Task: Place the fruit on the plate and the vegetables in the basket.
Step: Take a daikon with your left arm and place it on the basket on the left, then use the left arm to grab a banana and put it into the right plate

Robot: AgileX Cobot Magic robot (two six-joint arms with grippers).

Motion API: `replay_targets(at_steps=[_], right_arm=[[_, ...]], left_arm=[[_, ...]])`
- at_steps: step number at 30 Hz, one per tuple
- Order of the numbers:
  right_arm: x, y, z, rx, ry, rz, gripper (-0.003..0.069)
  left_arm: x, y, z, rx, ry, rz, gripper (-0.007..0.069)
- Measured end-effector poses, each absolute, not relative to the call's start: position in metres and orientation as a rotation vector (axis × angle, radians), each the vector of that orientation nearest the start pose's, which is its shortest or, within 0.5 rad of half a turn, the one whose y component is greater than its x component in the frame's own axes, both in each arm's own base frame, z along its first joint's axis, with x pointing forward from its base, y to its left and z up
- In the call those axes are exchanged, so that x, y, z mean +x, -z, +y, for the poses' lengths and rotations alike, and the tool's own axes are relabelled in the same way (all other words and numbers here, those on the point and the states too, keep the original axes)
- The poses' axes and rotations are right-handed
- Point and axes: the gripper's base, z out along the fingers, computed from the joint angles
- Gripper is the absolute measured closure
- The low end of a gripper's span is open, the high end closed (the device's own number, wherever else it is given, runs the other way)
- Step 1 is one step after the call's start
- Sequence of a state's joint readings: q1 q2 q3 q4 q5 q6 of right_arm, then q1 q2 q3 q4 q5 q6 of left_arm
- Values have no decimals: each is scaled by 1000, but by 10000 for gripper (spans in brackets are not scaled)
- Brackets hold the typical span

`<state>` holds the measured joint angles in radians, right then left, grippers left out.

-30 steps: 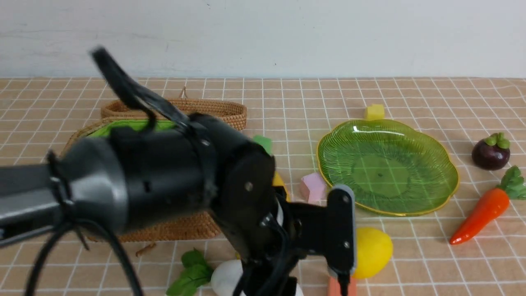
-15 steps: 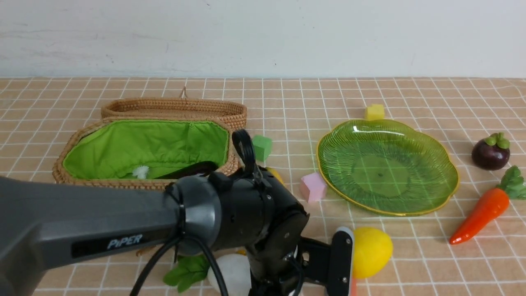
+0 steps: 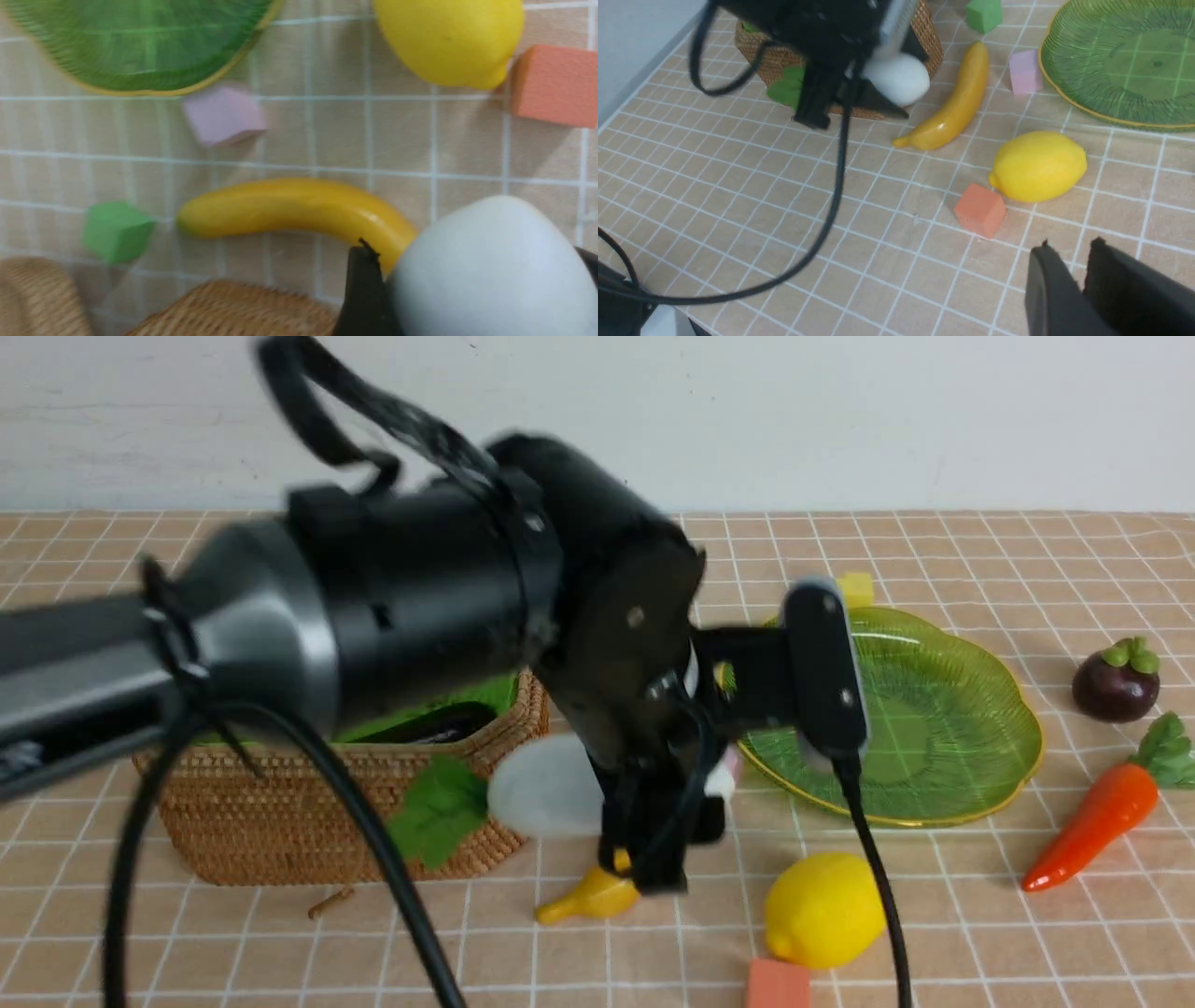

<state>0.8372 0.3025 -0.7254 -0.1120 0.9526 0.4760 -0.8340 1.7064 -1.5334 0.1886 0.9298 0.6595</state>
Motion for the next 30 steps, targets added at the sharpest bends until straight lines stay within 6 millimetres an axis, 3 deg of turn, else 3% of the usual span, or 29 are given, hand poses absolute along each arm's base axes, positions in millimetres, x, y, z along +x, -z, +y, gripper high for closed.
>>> replay_targets(at_steps=[4, 8, 11, 12, 14, 16, 20, 21, 23, 25, 26, 27, 30], right_arm=[[28, -349, 19, -379, -704, 2026, 515], [28, -349, 19, -379, -705, 2025, 515], [28, -349, 19, -379, -704, 2026, 515], [28, -349, 19, -379, -704, 2026, 515], [28, -349, 19, -379, -704, 2026, 515], [28, -349, 19, -379, -704, 2026, 515], [28, -349, 19, -378, -705, 2026, 513], [28, -349, 19, -378, -702, 2025, 510], [28, -349, 19, -378, -701, 2025, 509], [28, -349, 19, -378, -701, 2025, 507], [28, -349, 19, -378, -701, 2025, 507], [28, -349, 19, -378, -700, 2025, 505], [28, -349, 19, -378, -700, 2025, 503]], left_arm=[[300, -342, -227, 1670, -344, 1864, 160], [344, -328, -189, 1542, -421, 1945, 160], [363, -317, -177, 1495, -441, 1958, 160], [375, -309, -169, 1470, -453, 1970, 139], [378, -306, -167, 1468, -458, 1975, 115], [378, -306, -165, 1455, -446, 1998, -7], [367, -310, -175, 1349, -314, 2077, -31], [357, -312, -190, 1267, -186, 2122, -3], [349, -314, -201, 1223, -109, 2147, 39], [329, -315, -232, 1123, 67, 2227, 176], [328, -315, -234, 1129, 73, 2224, 176], [319, -314, -250, 1073, 140, 2287, 252], [310, -298, -277, 1022, 193, 2417, 320]])
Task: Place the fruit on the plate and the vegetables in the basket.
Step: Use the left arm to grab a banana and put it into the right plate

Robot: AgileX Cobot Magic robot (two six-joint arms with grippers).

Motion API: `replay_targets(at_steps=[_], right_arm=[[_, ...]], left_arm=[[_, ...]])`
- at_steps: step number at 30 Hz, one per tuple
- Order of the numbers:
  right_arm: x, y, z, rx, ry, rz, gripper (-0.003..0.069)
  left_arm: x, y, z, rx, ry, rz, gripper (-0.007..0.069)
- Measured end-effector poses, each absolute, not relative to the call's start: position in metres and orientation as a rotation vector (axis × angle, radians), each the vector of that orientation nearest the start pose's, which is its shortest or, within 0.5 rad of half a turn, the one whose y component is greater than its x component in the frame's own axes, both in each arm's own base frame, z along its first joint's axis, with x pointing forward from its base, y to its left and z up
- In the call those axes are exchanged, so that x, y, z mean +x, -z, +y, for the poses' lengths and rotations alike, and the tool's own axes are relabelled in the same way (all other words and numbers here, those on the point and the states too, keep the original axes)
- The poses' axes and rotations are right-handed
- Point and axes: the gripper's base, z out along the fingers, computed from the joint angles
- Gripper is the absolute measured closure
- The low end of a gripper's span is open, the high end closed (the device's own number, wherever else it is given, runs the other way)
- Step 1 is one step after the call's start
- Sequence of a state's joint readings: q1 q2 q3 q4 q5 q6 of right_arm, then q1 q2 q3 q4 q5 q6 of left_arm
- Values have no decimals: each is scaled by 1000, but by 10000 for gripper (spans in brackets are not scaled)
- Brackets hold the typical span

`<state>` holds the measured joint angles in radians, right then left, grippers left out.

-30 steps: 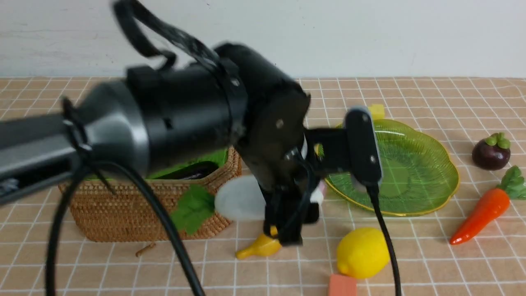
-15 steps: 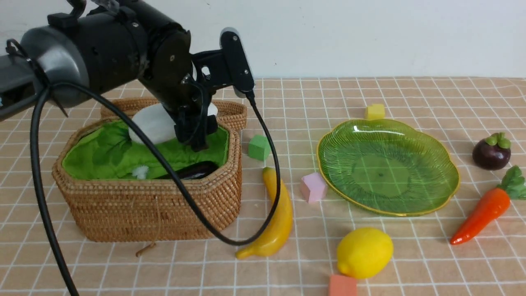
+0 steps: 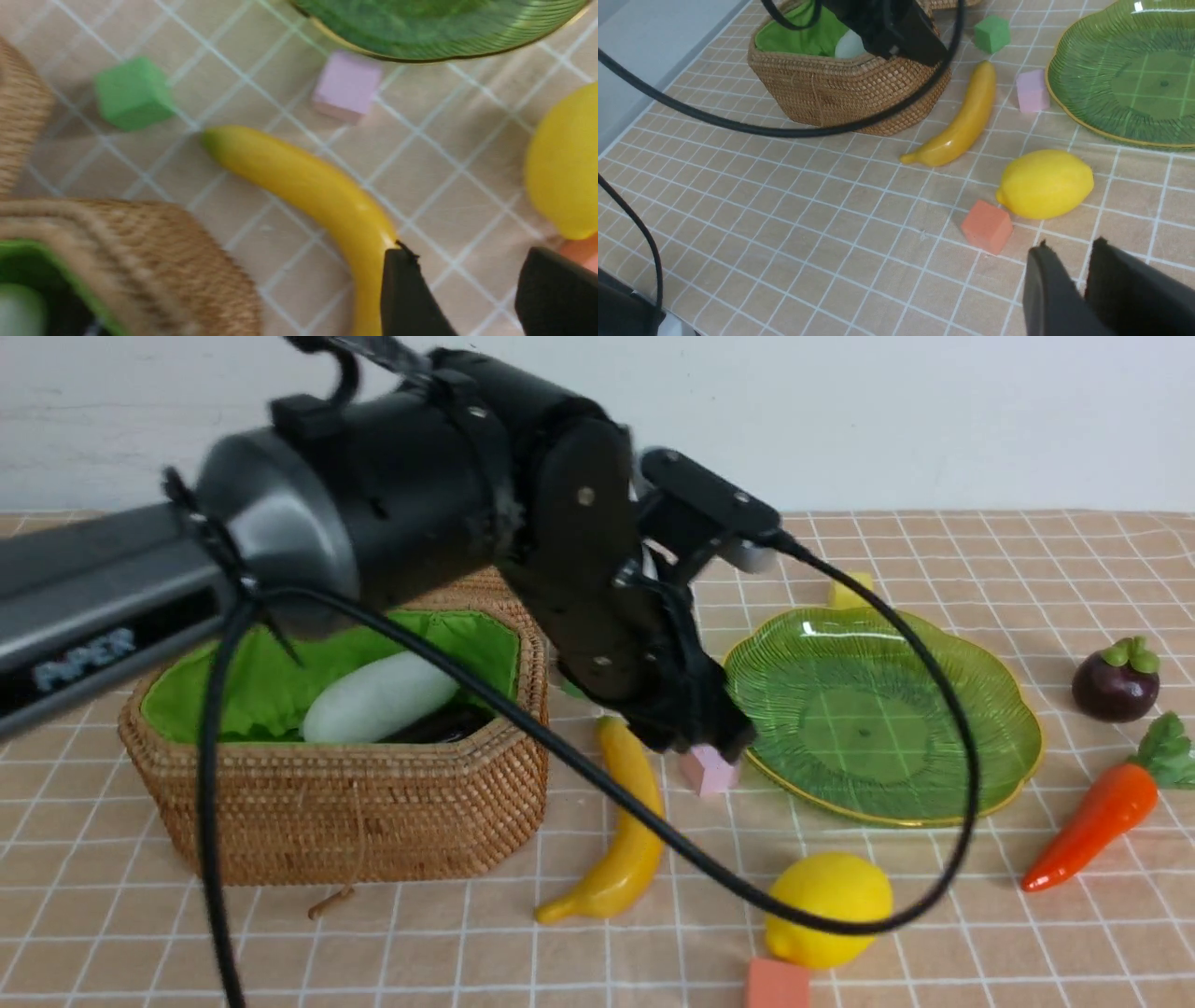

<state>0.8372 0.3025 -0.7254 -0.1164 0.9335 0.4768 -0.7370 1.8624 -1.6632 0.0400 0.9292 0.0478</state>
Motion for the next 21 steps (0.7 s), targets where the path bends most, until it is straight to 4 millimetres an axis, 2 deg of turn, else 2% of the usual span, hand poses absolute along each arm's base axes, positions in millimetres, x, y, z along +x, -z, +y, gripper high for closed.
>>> replay_targets(at_steps=[4, 5, 6, 8, 11, 16, 20, 21], right_arm=[[28, -348, 18, -379, -693, 2037, 498], [28, -346, 18, -381, -687, 2049, 497], [28, -346, 18, -381, -685, 2051, 497], [27, -344, 17, -384, -669, 2081, 497], [27, -343, 16, -385, -663, 2091, 497], [27, -343, 16, -385, -663, 2093, 495], [27, -343, 16, -386, -659, 2094, 492], [27, -343, 16, -385, -653, 2093, 491]], left_arm=[[321, -256, -295, 953, 134, 2586, 302], [328, -240, -298, 943, 84, 2620, 282], [328, -238, -299, 942, 76, 2624, 275], [339, -215, -301, 927, -23, 2652, 238], [347, -195, -303, 932, -107, 2657, 216], [353, -175, -304, 921, -164, 2670, 215], [353, -170, -306, 910, -145, 2687, 314], [353, -172, -307, 899, -129, 2696, 313]])
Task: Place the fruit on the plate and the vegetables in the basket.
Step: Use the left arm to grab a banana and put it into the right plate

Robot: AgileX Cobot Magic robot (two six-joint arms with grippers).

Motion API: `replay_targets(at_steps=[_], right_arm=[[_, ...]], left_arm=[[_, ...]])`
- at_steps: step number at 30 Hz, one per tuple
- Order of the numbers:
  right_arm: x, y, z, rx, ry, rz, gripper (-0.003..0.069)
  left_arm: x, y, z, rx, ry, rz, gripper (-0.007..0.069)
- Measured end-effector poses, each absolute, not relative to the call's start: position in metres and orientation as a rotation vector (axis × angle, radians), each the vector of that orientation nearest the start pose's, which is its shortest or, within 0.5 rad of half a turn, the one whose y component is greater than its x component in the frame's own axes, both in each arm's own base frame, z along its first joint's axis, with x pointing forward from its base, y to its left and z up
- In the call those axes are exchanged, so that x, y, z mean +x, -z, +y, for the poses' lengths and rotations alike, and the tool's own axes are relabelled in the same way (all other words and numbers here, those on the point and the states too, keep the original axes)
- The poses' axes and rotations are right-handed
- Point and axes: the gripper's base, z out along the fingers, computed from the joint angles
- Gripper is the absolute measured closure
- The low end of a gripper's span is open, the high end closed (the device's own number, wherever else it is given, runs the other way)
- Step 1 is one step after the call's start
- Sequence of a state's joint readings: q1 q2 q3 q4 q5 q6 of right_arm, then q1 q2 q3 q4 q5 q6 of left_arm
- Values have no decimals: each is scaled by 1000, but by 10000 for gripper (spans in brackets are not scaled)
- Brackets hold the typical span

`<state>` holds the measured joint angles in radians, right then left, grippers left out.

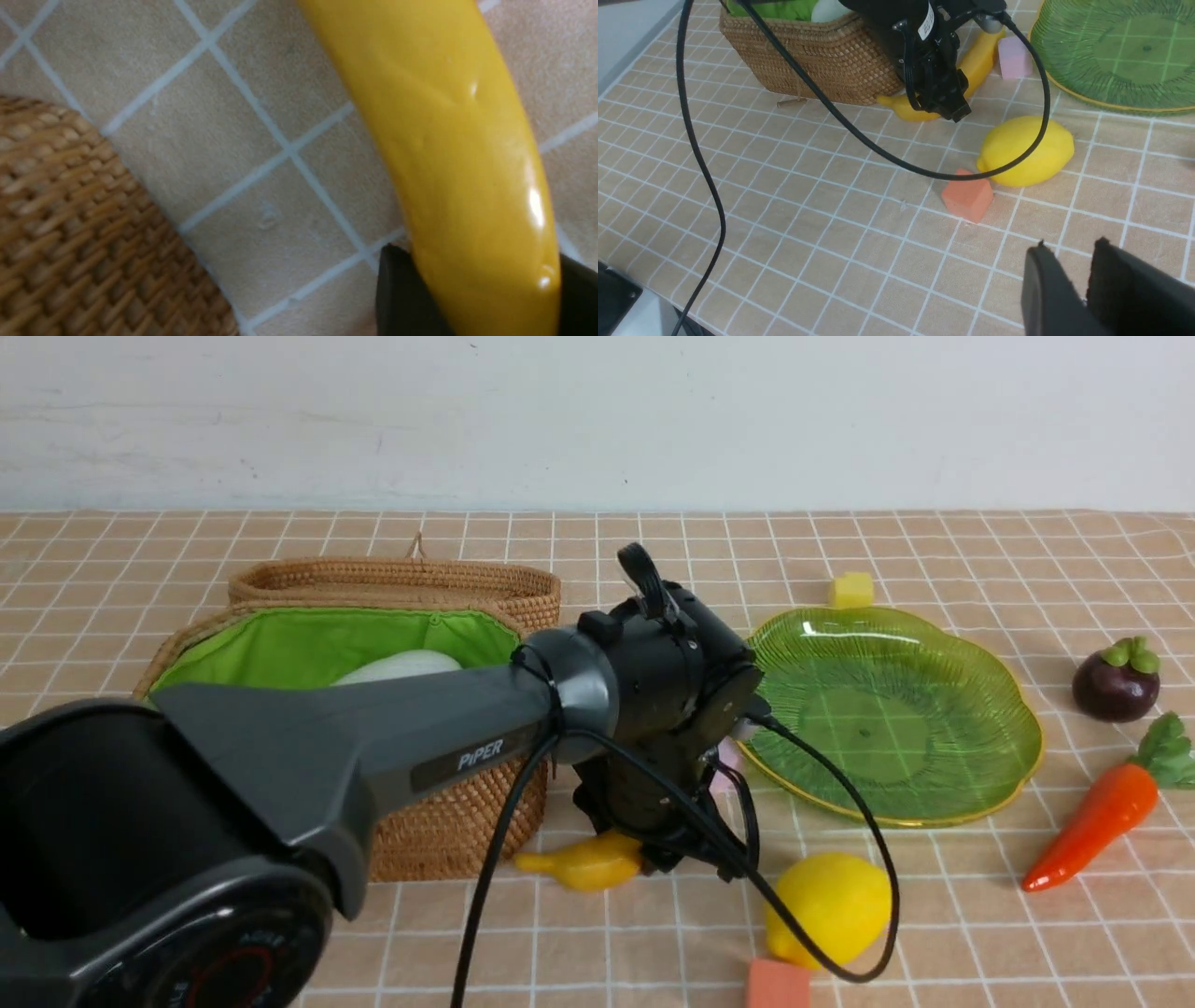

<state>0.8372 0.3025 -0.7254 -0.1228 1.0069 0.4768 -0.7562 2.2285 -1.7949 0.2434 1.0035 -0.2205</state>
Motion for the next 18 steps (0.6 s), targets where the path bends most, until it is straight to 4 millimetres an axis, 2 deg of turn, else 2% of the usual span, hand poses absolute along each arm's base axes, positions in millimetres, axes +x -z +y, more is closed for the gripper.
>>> replay_targets(at_steps=[3, 6, 8, 9, 10, 13, 15, 17, 18], right_arm=[[28, -343, 15, -385, -640, 2089, 489], [28, -343, 14, -385, -624, 2084, 488], [29, -343, 13, -384, -603, 2077, 487], [29, -343, 13, -384, -600, 2076, 487], [31, -344, 11, -373, -571, 2067, 486], [35, -345, 6, -323, -510, 2047, 485], [38, -346, 3, -257, -481, 2034, 484], [39, -347, 1, -227, -473, 2029, 483], [40, -347, 1, -214, -473, 2027, 484]], left_arm=[[355, -185, -311, 877, -120, 2706, 312], [360, -216, -319, 847, -97, 2666, 312], [362, -243, -330, 850, -46, 2583, 312], [362, -249, -333, 855, -32, 2559, 312], [361, -273, -343, 873, 36, 2461, 312], [359, -298, -360, 916, 195, 2292, 312], [362, -302, -374, 943, 308, 2167, 312], [366, -296, -381, 962, 339, 2114, 312], [372, -285, -386, 978, 346, 2081, 312]])
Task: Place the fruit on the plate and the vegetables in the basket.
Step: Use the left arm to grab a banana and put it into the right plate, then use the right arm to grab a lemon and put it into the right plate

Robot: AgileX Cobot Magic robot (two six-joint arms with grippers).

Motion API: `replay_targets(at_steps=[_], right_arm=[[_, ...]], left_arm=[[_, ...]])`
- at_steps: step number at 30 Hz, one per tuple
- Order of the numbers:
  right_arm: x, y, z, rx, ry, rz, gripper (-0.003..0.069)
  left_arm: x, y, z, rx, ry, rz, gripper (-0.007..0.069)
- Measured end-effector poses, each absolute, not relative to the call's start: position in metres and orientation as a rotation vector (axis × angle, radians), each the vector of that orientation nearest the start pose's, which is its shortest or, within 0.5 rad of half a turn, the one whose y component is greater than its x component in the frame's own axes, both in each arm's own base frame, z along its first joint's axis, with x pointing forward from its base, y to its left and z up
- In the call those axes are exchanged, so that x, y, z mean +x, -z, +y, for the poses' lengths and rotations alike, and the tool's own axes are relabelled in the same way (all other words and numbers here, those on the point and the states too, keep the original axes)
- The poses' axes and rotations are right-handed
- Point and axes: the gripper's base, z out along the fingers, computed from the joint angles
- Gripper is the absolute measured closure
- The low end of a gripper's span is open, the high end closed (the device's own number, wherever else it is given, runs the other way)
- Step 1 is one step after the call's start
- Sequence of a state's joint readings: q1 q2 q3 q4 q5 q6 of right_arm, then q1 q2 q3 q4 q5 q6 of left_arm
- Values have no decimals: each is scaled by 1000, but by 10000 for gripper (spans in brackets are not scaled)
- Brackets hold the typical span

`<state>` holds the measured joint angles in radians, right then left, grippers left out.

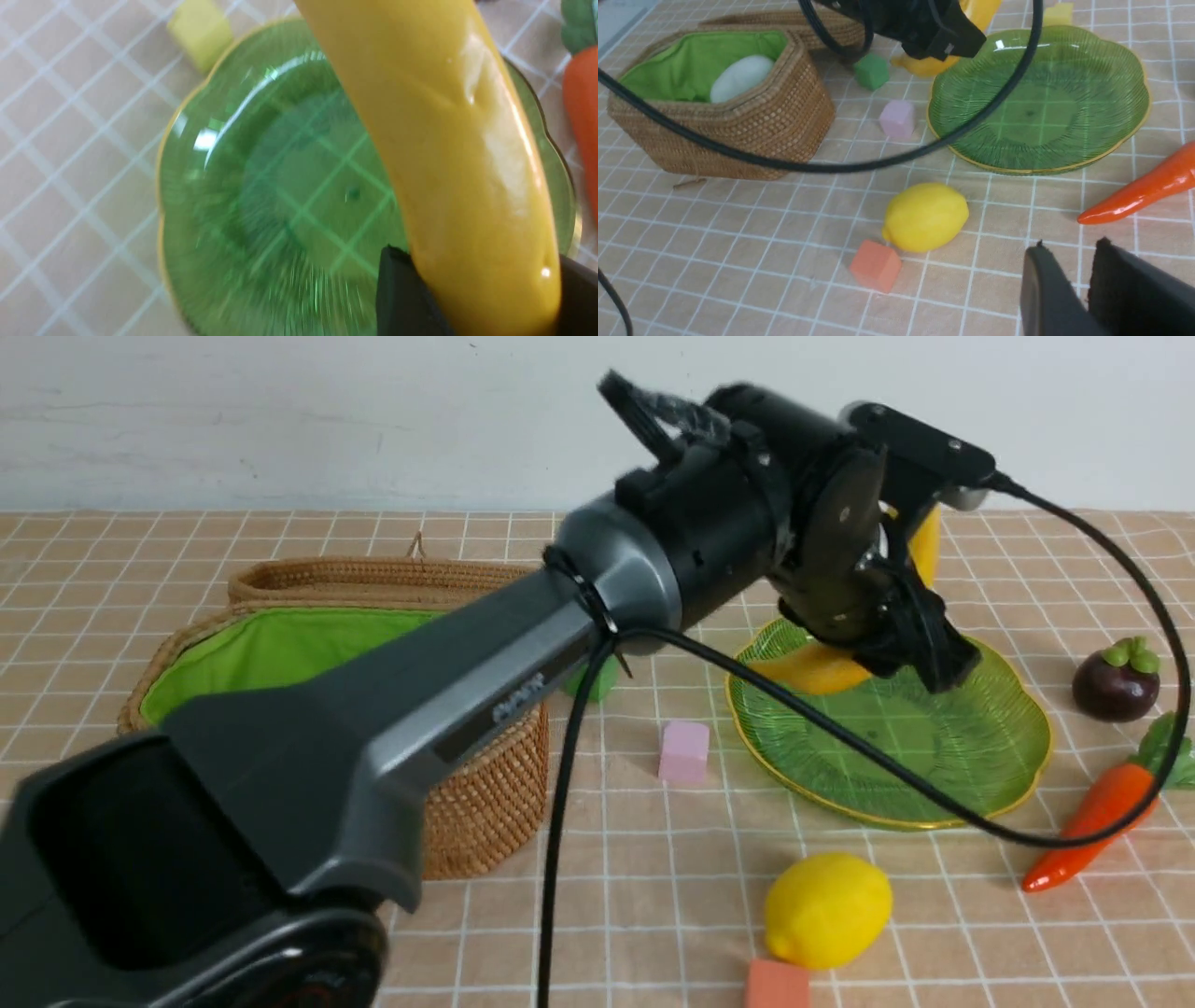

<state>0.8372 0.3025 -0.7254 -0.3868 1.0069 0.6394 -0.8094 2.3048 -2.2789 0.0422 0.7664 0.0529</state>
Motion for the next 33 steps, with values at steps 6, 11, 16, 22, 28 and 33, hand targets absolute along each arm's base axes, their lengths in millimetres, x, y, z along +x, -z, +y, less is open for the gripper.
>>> replay_targets(at_steps=[6, 11, 16, 22, 28, 33], right_arm=[[39, -346, 2, -200, -505, 2042, 480], [38, -346, 3, -194, -528, 2053, 476], [38, -347, 3, -192, -529, 2052, 472], [40, -353, 4, -181, -481, 2120, 466], [69, -350, 31, -216, -275, 2316, 466], [107, -347, 73, -283, -169, 2417, 466]], left_arm=[[395, -216, -404, 1008, 332, 2034, 299], [399, -198, -406, 1027, 304, 2031, 125], [392, -227, -398, 1025, 301, 2058, -28], [354, -324, -360, 968, 328, 2195, 44], [309, -405, -311, 903, 315, 2282, 438], [268, -465, -268, 837, 356, 2193, 638]])
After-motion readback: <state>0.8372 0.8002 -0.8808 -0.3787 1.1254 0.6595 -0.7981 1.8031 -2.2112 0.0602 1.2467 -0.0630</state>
